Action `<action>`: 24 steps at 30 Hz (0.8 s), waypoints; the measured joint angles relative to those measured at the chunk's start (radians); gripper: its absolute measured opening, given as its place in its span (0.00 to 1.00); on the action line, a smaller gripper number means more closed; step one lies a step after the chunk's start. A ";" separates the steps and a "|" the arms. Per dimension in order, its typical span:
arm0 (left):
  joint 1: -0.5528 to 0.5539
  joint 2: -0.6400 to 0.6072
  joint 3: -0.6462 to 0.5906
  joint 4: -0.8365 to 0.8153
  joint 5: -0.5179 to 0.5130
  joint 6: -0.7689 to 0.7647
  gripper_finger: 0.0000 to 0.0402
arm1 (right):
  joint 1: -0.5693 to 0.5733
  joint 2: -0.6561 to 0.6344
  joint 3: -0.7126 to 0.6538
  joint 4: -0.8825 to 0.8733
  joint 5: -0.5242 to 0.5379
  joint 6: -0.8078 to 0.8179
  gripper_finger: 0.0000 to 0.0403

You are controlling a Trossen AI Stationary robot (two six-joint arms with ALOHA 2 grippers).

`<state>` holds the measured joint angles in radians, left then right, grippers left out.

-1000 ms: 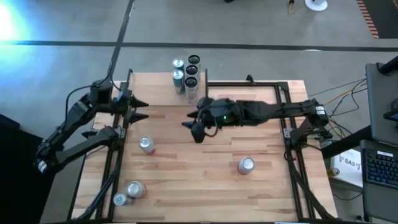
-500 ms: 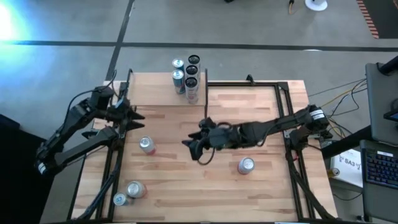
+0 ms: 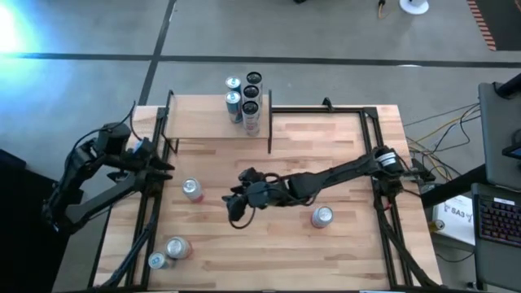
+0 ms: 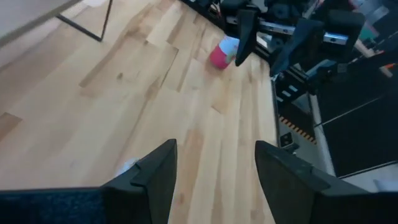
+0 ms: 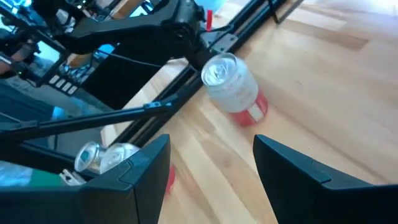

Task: Place canned beverage on shelf
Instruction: Put the blue soda can on the shelf aligned with the other blue soda cans

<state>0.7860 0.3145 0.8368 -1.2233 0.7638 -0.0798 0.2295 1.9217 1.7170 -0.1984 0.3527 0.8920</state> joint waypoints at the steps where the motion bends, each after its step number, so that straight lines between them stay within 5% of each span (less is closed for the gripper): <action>1: 0.000 -0.006 -0.001 -0.001 0.005 -0.008 0.46 | -0.005 0.011 0.023 -0.010 -0.010 -0.011 0.54; 10: 0.000 0.039 -0.028 0.056 -0.063 -0.011 0.46 | -0.031 0.100 0.284 -0.273 -0.013 -0.110 0.54; 24: -0.130 0.220 -0.121 0.616 -0.054 -0.222 0.46 | -0.102 0.124 0.520 -0.535 -0.013 -0.183 0.54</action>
<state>0.6561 0.5343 0.7162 -0.6076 0.7101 -0.3014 0.1280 2.0462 2.2366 -0.7336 0.3398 0.7094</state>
